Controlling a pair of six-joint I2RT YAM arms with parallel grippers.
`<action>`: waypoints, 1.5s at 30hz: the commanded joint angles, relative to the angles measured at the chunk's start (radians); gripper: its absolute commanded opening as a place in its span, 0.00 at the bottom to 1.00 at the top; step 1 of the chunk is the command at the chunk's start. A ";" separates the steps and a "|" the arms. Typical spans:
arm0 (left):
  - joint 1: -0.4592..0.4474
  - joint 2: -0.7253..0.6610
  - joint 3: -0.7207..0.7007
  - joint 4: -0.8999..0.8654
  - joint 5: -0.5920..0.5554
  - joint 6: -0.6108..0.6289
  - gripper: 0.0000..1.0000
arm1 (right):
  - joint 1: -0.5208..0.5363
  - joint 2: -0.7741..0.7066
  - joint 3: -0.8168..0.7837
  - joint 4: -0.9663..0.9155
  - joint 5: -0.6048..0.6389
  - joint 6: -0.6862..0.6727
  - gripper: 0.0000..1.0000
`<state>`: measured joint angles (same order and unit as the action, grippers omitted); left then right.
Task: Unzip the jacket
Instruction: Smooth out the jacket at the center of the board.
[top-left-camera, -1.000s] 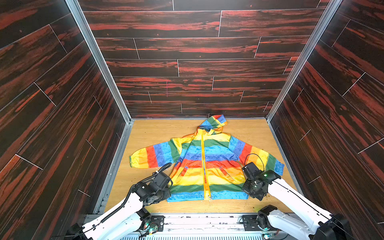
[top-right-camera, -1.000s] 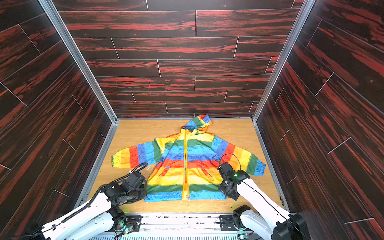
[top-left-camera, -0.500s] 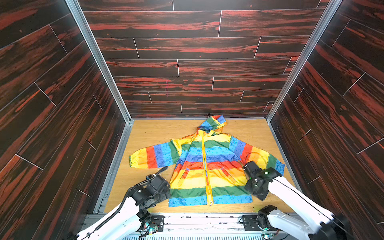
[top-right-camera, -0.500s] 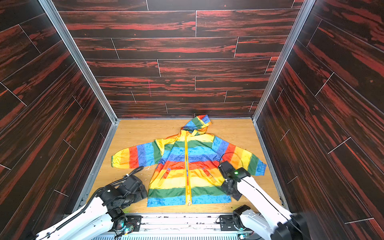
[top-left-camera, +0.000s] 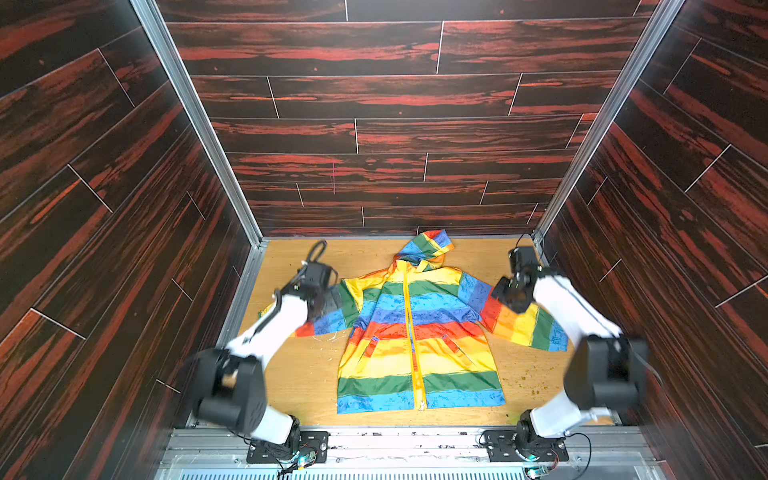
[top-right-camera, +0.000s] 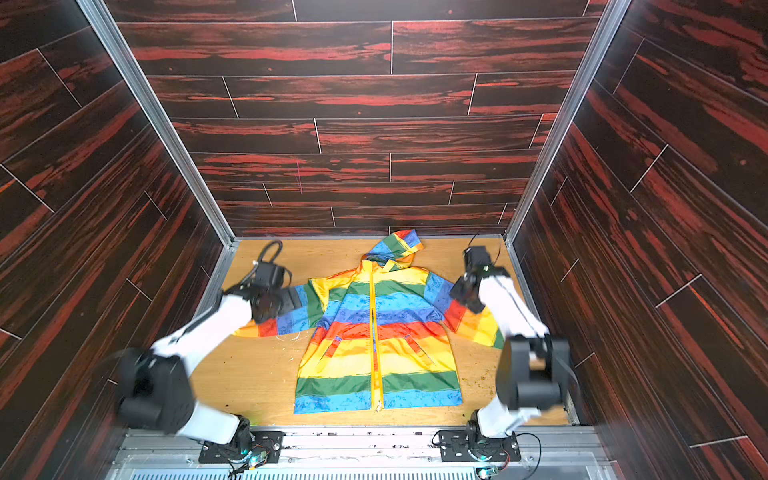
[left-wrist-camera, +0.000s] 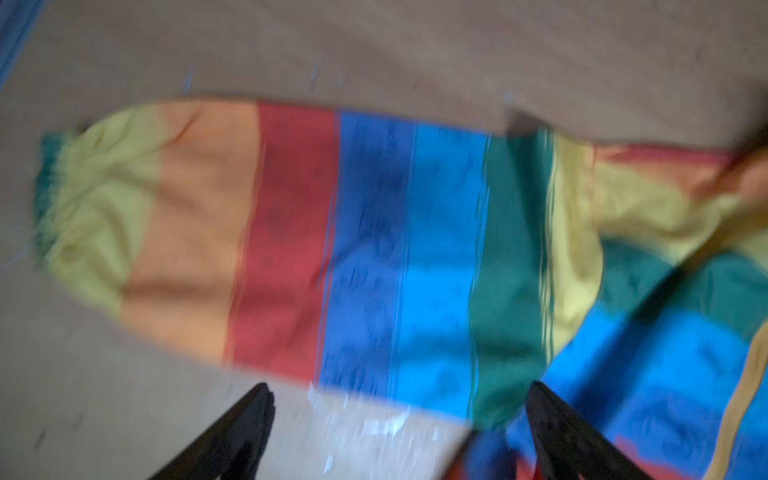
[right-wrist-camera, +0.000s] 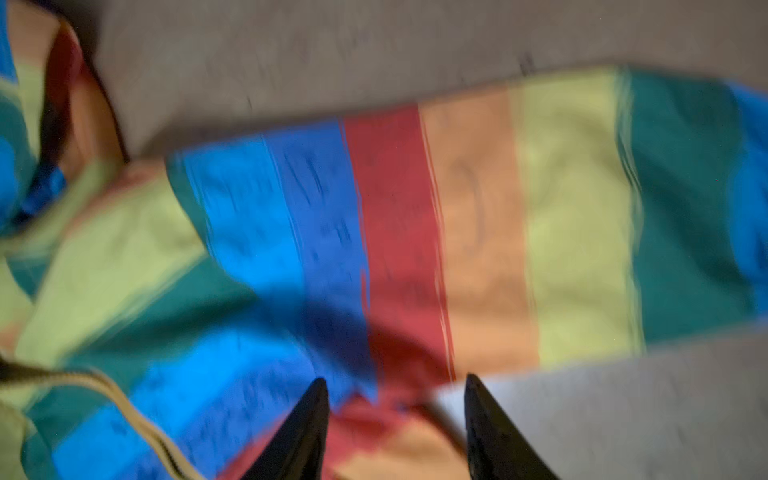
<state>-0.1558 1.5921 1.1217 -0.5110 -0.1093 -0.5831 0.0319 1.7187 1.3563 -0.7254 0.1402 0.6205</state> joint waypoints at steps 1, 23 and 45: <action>0.071 0.116 0.115 0.110 0.247 0.131 0.96 | -0.003 0.150 0.168 0.026 -0.132 -0.132 0.63; -0.004 0.629 0.602 -0.125 0.369 0.256 0.70 | 0.048 0.623 0.651 -0.311 -0.037 -0.170 0.65; 0.007 0.695 0.586 -0.135 0.286 0.229 0.00 | 0.043 0.729 0.669 -0.301 0.005 -0.142 0.00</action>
<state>-0.1581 2.2562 1.7321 -0.6041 0.2157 -0.3428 0.0780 2.3920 2.0357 -1.0294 0.1345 0.4698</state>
